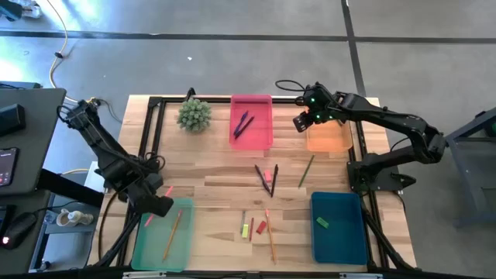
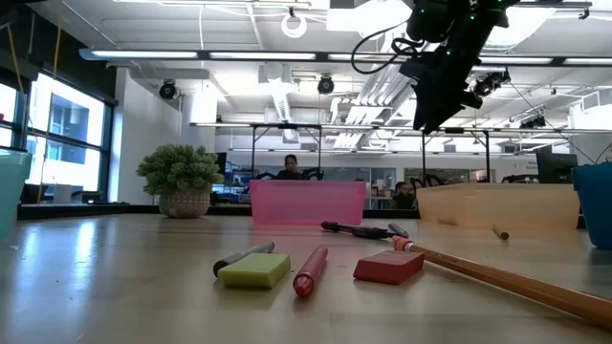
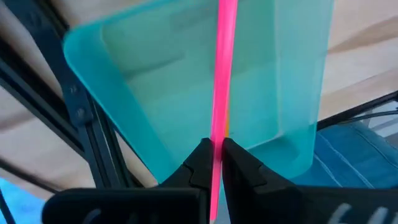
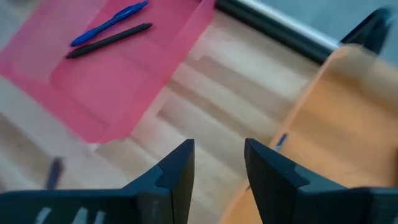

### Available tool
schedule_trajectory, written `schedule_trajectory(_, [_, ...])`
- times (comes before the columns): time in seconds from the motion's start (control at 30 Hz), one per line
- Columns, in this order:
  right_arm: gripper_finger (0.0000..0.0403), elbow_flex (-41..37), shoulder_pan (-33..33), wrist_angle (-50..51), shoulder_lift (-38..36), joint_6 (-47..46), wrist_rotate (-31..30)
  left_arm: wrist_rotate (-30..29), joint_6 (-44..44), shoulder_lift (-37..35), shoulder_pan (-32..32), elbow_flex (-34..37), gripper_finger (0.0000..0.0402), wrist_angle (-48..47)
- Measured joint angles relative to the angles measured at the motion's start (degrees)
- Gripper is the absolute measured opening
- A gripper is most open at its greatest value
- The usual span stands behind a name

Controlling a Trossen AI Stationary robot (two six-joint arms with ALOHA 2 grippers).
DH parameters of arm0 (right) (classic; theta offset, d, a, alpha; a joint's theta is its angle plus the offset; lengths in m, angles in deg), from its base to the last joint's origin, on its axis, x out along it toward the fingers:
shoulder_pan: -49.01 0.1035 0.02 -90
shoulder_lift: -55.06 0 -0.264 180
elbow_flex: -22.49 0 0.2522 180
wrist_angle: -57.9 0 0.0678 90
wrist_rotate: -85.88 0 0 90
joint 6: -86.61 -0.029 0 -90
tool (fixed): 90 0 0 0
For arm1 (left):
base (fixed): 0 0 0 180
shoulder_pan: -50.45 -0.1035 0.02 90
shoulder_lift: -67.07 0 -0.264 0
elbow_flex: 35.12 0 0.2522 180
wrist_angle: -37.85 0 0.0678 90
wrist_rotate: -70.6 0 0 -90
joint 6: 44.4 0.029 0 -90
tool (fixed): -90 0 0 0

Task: Sort crayons/erasers/pens/pencils in bins
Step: Put the pink pencil into the green bin

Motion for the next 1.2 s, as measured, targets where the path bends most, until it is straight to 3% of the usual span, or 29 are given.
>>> schedule_trajectory(0.27, [0.0133,0.0,0.0,-4.0,0.0,3.0,-7.4,-0.2,-6.1,6.1,6.7,0.0,0.0009,7.6])
schedule_trajectory(0.6, [0.0133,0.0,0.0,-12.0,0.0,3.0,-7.3,-0.2,-6.7,16.3,7.9,0.1,0.0009,9.6])
schedule_trajectory(1.2, [0.0133,0.0,0.0,-12.5,0.0,6.7,-7.2,-0.2,-6.2,26.7,7.7,0.1,0.0024,9.8])
